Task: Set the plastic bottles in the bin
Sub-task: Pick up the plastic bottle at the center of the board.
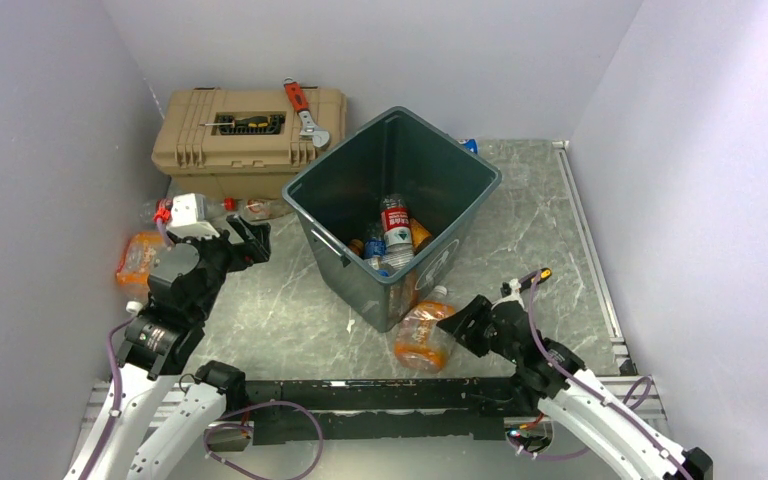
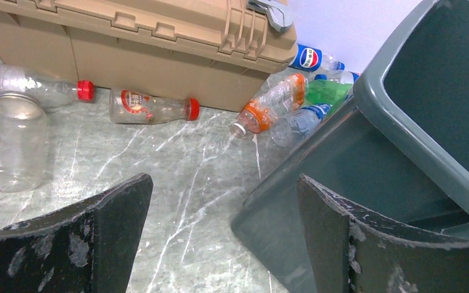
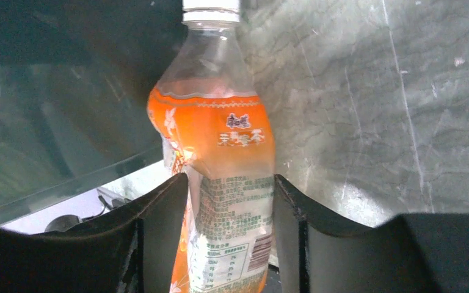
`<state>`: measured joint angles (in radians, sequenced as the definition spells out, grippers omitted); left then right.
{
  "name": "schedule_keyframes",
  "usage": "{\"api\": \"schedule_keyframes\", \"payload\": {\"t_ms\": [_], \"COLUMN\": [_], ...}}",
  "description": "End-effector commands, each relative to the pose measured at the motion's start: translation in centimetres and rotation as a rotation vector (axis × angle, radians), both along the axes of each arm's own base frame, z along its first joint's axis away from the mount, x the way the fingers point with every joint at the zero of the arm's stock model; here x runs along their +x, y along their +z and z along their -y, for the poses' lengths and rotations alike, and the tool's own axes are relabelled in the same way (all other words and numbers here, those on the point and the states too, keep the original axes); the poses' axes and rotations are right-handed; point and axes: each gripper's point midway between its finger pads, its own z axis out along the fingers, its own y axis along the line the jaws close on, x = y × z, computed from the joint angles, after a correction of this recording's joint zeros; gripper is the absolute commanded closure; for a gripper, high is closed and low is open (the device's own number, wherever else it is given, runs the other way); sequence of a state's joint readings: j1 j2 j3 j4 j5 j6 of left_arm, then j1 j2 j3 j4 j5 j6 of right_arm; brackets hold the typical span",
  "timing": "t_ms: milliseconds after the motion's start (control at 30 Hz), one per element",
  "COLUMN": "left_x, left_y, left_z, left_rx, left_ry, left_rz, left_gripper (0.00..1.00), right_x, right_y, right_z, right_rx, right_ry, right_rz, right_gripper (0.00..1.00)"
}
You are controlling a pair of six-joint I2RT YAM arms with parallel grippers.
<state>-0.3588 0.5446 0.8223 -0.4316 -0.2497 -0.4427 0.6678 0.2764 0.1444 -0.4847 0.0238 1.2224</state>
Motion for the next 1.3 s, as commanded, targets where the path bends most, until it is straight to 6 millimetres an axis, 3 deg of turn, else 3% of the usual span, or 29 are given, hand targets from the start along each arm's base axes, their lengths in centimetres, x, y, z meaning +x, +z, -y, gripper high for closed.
{"api": "schedule_keyframes", "payload": {"t_ms": [0,200,233,267,300,467,633,867,1000,1267], "left_x": [-0.1,-0.2,-0.2,-0.1,-0.2,-0.2,-0.3,-0.4,-0.3,-0.2], "left_y": [0.9,0.9,0.9,0.9,0.9,1.0,1.0,1.2,1.1,1.0], "left_z": [0.0,0.0,0.0,0.0,0.0,0.1,-0.1,-0.3,-0.3,-0.4], "left_rx": [-0.022,-0.022,-0.021,-0.021,-0.021,-0.024,-0.024,-0.025,-0.023,-0.02], "left_ry": [-0.002,-0.001,0.0,-0.001,-0.001,-0.005,0.002,0.009,0.012,0.019], "left_rz": [0.024,0.026,0.026,0.026,0.026,0.029,0.033,0.037,0.033,0.032], "left_gripper": [0.07,0.07,0.07,0.07,0.07,0.07,0.07,0.07,0.07,0.07], "right_x": [0.4,0.6,0.6,0.5,0.4,-0.2,-0.2,0.4,1.7,2.9], "right_y": [0.2,1.4,1.8,2.5,3.2,6.7,11.8,16.7,21.6,32.2], "right_z": [-0.9,-0.6,-0.4,-0.2,0.1,2.4,6.4,12.2,12.8,11.9], "right_rx": [0.01,0.025,0.019,0.011,0.003,-0.069,-0.143,-0.267,-0.223,-0.226], "right_ry": [0.035,0.021,0.023,0.027,0.023,-0.021,-0.176,-0.418,-0.471,-0.41], "right_rz": [0.03,0.075,0.086,0.1,0.105,0.129,0.177,0.249,0.406,0.669], "right_gripper": [0.49,0.75,0.83,0.97,1.0,1.0,1.0,1.0,1.0,1.0]}}
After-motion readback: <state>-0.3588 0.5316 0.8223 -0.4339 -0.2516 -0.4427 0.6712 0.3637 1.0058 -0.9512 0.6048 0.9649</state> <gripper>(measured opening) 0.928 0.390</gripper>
